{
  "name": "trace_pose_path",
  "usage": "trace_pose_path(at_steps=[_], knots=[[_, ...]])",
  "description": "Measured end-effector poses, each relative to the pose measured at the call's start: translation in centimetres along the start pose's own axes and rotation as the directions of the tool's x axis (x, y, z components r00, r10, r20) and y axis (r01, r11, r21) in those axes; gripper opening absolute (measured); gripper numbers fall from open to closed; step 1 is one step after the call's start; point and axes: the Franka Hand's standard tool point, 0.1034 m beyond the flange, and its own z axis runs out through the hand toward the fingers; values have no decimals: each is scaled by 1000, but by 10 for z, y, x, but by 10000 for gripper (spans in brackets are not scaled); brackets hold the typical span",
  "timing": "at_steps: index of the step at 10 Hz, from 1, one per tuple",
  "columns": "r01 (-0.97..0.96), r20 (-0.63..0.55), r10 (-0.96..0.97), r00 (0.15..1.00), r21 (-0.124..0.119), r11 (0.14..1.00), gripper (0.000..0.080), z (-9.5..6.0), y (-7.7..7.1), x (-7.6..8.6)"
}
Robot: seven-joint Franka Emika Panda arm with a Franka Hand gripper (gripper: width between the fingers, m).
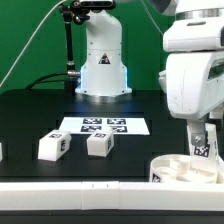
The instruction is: Assemble stool
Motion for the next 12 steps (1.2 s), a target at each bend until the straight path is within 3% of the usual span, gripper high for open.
trace_pose_path(at_steps=[1,2,3,4,6,8,10,12], knots=[[-1,0,1,1000,0,1000,512,0,0,0],[-1,0,1,1000,0,1000,512,0,1,-1],[-19,0,19,1000,-1,1000,373,0,1,0],[-40,-1,40,999,-1,999,341,-1,1,0],[-53,-1,53,999,-1,999,341,-1,1,0],[-265,-28,265,964,-6,964,341,0,2,1],[-488,-61,486,872,-9,873,341,0,2,5],[-708,-88,705,703,6,706,341,0,4,8]])
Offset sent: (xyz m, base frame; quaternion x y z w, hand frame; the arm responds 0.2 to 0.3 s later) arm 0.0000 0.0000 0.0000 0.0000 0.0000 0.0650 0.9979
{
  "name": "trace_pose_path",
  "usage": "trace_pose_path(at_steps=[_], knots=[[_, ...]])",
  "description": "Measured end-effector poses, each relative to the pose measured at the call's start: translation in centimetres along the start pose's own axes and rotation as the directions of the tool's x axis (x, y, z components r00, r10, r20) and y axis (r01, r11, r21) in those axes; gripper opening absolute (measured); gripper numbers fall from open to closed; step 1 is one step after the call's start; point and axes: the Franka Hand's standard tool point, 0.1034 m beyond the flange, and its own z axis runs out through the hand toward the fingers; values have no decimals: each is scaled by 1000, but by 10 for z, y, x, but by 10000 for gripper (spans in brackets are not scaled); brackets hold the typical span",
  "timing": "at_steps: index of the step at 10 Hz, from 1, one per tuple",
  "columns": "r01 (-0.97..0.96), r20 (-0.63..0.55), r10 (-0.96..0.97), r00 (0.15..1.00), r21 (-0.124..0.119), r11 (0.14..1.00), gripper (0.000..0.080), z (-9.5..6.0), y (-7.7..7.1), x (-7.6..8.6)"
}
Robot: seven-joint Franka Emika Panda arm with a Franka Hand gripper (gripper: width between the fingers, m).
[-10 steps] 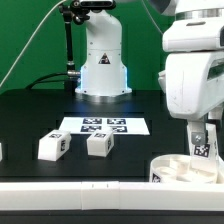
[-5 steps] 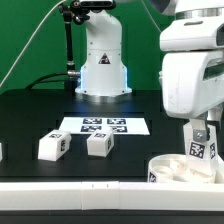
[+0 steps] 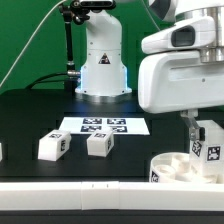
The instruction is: Assemble stool
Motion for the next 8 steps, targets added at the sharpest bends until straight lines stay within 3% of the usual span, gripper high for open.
trace_pose_path(at_steps=[6,8], knots=[[-362,-6,362,932,-5,932,341,-1,7,0],[-581,-25,581,814,18,814,341,0,8,-9]])
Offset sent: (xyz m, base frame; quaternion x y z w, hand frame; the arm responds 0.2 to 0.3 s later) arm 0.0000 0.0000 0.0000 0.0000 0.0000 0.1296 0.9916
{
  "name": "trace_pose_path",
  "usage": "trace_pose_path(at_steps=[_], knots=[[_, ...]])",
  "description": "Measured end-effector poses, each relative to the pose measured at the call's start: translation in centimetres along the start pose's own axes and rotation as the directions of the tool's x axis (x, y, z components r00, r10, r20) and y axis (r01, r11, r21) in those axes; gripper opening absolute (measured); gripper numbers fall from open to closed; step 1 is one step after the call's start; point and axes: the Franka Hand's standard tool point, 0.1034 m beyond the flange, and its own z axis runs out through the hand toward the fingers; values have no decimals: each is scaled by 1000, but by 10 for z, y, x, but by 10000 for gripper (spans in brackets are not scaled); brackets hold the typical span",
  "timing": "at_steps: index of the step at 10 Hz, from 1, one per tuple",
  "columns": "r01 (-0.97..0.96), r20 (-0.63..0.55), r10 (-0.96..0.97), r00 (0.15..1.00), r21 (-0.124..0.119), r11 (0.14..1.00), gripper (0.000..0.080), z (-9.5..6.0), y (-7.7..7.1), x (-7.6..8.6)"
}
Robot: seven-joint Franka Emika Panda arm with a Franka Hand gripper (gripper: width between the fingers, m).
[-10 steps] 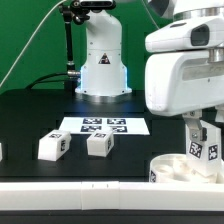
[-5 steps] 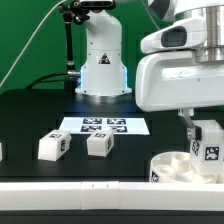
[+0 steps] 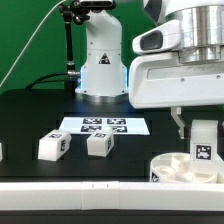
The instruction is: Assemble stool
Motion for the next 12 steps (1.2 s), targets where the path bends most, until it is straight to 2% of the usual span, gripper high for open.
trace_pose_path(at_steps=[3,5,7,9,12], knots=[[-345,3,345,938,3,938,341,0,3,-3],[-528,25,528,849,1,849,341,0,5,-3],[-687,45,687,725,-16,726,341,1,4,-5],[-806,58,807,588,-41,590,341,2,-3,-11],[-874,74,874,481,-44,485,341,3,-4,-12]])
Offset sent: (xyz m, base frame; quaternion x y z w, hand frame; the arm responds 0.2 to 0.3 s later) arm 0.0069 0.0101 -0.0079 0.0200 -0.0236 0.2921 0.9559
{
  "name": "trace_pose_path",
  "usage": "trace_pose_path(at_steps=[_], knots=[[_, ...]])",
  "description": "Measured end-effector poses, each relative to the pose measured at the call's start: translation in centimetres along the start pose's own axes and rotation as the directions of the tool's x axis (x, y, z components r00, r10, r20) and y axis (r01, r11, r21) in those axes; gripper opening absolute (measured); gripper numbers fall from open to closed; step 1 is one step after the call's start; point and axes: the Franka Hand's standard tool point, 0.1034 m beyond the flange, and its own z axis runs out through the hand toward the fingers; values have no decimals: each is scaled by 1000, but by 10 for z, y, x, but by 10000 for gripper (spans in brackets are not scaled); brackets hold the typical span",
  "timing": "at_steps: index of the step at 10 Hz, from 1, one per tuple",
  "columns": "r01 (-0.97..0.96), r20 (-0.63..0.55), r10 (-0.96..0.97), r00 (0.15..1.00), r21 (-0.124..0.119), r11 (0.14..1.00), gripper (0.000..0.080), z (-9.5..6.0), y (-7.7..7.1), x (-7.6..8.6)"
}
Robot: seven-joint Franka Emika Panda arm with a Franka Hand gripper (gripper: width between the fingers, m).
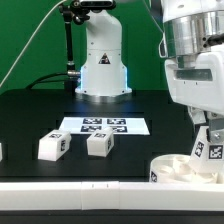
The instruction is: Assemble stool
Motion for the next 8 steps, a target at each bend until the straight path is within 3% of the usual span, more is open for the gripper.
trace_pose_path(at_steps=[1,2,3,6,8], knots=[[-29,5,29,1000,1,1000,341,0,0,-2],[-3,6,3,1000,1,1000,522,0,0,-2],[112,16,-112,994,-9,994,610,-6,-1,-2],[291,32,-291,956,-11,957,647,-26,-4,-19],[452,33,-452,891,-7,892,649,-24,-3,-17]])
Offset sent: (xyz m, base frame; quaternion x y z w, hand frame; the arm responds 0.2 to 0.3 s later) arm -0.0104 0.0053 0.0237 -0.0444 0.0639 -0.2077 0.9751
